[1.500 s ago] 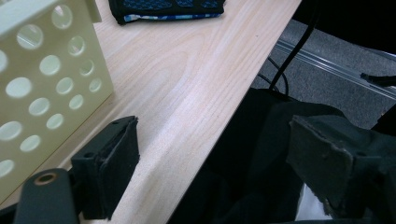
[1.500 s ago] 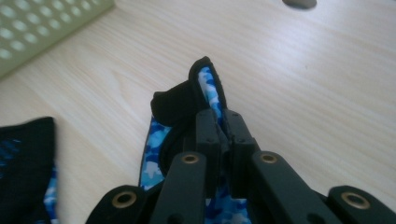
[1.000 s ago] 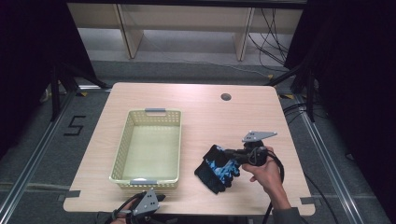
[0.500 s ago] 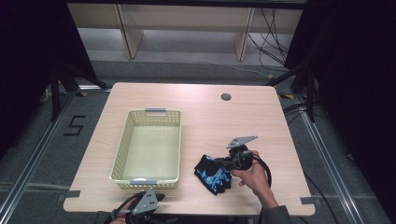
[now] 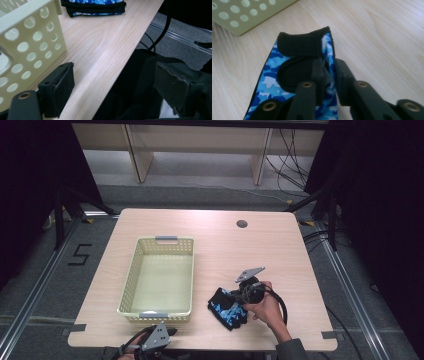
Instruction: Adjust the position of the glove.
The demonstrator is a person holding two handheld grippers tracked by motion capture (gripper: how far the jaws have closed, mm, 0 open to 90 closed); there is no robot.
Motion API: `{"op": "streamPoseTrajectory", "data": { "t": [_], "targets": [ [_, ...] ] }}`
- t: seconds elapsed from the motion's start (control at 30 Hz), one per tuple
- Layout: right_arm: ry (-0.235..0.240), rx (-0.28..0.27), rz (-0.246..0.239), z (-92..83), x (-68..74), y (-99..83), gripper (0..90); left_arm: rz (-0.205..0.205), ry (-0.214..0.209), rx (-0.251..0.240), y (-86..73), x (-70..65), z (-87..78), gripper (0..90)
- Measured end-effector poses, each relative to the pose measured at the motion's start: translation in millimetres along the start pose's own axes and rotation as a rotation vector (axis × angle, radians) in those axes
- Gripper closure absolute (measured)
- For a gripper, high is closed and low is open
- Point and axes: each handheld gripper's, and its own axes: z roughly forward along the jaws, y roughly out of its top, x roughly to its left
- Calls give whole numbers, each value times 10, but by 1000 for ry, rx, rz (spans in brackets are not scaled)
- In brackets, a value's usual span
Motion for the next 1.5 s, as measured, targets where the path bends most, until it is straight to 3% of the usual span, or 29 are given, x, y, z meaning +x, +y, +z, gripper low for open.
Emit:
{"op": "streamPoseTrajectory", "data": {
  "t": [0.03, 0.1, 0.13, 0.2, 0.27, 0.3, 0.4, 0.47, 0.5, 0.57, 0.6, 0.63, 0.73, 0.77, 0.83, 0.87, 0.9, 0.93, 0.97, 1.03, 1.13, 1.17, 1.2, 1.27, 1.3, 1.4, 1.43, 1.47, 1.5],
  "targets": [
    [-13, 6, 24, -8, 11, 2, 739, -3, 5, 1, -4, 0, 0, 162],
    [-14, 21, 18, -45, 14, 12, 728, -5, 2, 3, 3, 4, -5, 162],
    [-20, -25, 3, -75, 32, 21, 729, 9, 10, -5, 8, 11, -6, 162],
    [-27, -27, -5, -116, 46, 39, 758, 35, 15, 3, 15, 30, -18, 163],
    [-30, -87, -39, -245, 72, 91, 863, 17, 13, -6, 6, 19, -13, 163],
    [-42, -115, -27, -267, 114, 95, 896, 23, 13, -13, 9, 23, -10, 163],
    [-33, -115, -50, -317, 180, 120, 900, -21, 4, -24, 12, 1, -10, 163],
    [-41, -100, -46, -286, 272, 129, 900, -2, 7, 1, 7, 21, -29, 163],
    [-39, -93, -54, -240, 313, 134, 900, 36, 19, -6, 12, 39, -29, 163],
    [-71, -14, -82, -62, 424, 125, 900, 19, 17, -14, 11, 28, -26, 163],
    [-71, -14, -82, -62, 424, 125, 900, 19, 17, -14, 11, 28, -26, 163],
    [-81, 25, -84, -13, 457, 118, 900, -17, 17, -20, -3, 9, -17, 163],
    [-80, 67, -55, 89, 529, 82, 900, 27, 22, -2, 14, 42, -37, 163],
    [-66, 72, -94, 142, 565, 55, 900, 6, 14, -26, 9, 25, -37, 163],
    [-65, 82, -108, 146, 576, 50, 900, -3, 25, -20, 2, 20, -47, 163],
    [-61, 87, -140, 160, 629, 28, 900, 27, 23, -21, 11, 45, -62, 163],
    [-61, 87, -140, 160, 629, 28, 900, 27, 23, -21, 11, 45, -62, 163],
    [-41, 87, -184, 157, 632, 22, 900, 14, 19, -25, 11, 45, -63, 163],
    [-23, 89, -190, 154, 661, 6, 900, -11, 13, -19, 9, 38, -70, 163],
    [7, 91, -264, 136, 730, -39, 900, 3, 16, -33, 4, 43, -70, 163],
    [40, 97, -280, 99, 776, -92, 900, 18, 23, -21, 15, 54, -80, 163],
    [40, 97, -280, 99, 776, -92, 900, 6, 21, -48, 0, 44, -58, 163],
    [44, 95, -284, 90, 783, -109, 900, 17, 31, -14, -1, 54, -76, 163],
    [56, 94, -268, 51, 805, -162, 900, 19, 29, -11, 4, 57, -73, 163],
    [56, 94, -268, 51, 805, -162, 900, -11, 19, -23, 7, 38, -64, 163],
    [77, 79, -262, 27, 804, -209, 900, 19, 21, -24, -1, 47, -60, 163],
    [83, 62, -273, 23, 787, -219, 900, -11, 21, -22, 1, 33, -51, 163],
    [83, 62, -273, 23, 787, -219, 900, -11, 21, -22, 1, 33, -51, 163],
    [71, 61, -238, -18, 805, -228, 900, 20, 22, -21, 5, 47, -56, 163]
  ]
}}
